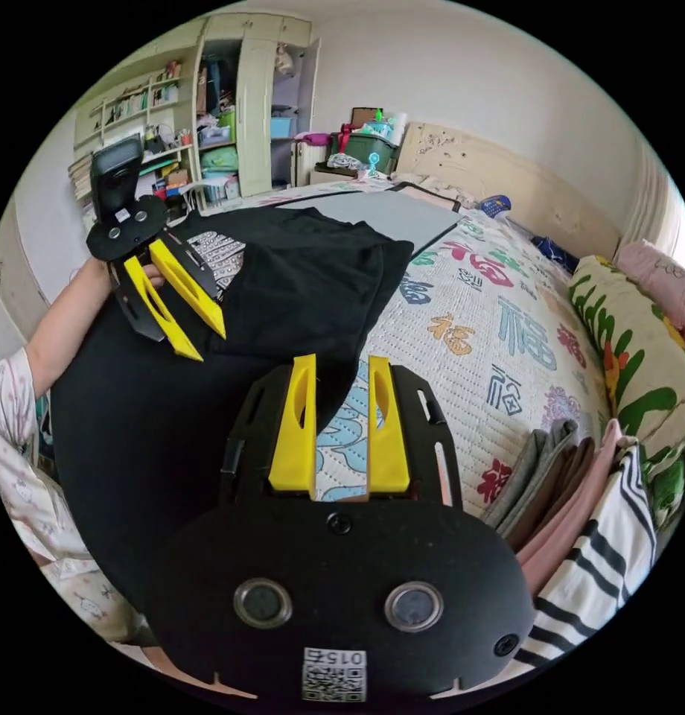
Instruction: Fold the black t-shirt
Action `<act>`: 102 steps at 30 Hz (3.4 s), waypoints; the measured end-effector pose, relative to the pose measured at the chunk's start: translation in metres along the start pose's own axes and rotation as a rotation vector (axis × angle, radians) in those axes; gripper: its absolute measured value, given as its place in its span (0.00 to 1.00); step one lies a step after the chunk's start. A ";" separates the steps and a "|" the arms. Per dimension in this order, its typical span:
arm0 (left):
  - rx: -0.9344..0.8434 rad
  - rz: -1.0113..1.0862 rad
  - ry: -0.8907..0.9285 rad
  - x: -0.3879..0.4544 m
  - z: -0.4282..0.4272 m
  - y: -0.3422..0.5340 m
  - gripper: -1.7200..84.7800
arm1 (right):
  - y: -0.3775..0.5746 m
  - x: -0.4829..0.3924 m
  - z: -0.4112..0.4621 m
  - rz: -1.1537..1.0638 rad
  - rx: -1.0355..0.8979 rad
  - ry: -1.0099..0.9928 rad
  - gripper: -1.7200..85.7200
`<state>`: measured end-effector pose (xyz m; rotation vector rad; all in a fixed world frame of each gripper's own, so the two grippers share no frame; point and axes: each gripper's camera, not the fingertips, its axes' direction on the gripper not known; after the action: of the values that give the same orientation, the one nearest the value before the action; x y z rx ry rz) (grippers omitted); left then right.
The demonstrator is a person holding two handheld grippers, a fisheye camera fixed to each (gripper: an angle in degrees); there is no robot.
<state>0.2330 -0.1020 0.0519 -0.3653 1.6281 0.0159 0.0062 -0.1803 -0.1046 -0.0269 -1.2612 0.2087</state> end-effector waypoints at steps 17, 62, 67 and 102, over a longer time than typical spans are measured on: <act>0.058 0.071 0.042 0.020 -0.093 -0.078 0.05 | 0.035 0.104 0.090 0.001 -0.084 0.110 0.07; 0.064 -0.701 -0.187 -0.066 -0.119 -0.208 0.03 | 0.135 0.286 0.127 -0.351 0.051 -0.057 0.11; 0.058 -0.666 -0.246 -0.049 -0.112 -0.211 0.01 | 0.139 0.284 0.135 -0.394 0.035 0.001 0.07; 0.024 -0.711 -0.300 0.057 -0.061 -0.068 0.01 | 0.036 0.164 0.074 -0.441 -0.011 -0.051 0.03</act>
<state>0.1882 -0.1934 0.0170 -0.8626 1.1337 -0.4643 -0.0215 -0.1243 0.0680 0.2467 -1.2871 -0.1797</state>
